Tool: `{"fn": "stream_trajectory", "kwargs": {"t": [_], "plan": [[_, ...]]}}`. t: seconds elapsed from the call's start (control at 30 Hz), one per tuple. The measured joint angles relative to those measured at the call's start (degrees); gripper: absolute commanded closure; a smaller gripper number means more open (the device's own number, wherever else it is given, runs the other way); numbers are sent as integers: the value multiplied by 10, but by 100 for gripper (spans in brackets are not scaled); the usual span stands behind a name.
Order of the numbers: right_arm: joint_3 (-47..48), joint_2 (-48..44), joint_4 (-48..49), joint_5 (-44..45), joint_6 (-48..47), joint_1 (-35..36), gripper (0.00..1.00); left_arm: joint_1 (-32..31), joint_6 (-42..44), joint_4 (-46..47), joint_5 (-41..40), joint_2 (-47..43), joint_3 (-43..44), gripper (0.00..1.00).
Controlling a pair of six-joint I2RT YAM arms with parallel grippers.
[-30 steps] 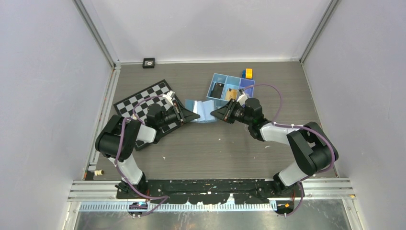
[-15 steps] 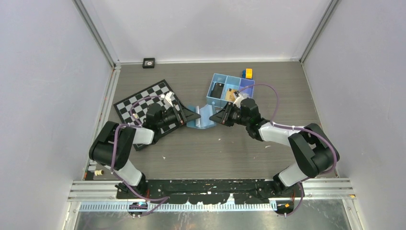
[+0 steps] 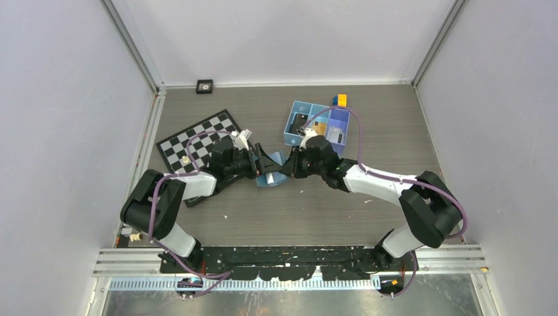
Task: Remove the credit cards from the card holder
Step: Remove the credit card from the card holder.
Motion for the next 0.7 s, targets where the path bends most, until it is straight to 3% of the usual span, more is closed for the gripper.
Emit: {"fn": "stream_trajectory", "kwargs": {"t": [0.37,0.7], "plan": [[5,0,-25,39,-17,10,92,0,16,-50,-18,0,9,46],[5,-13,-47,109,-19,17,92,20,32,-118,-68,-14,12,33]]}}
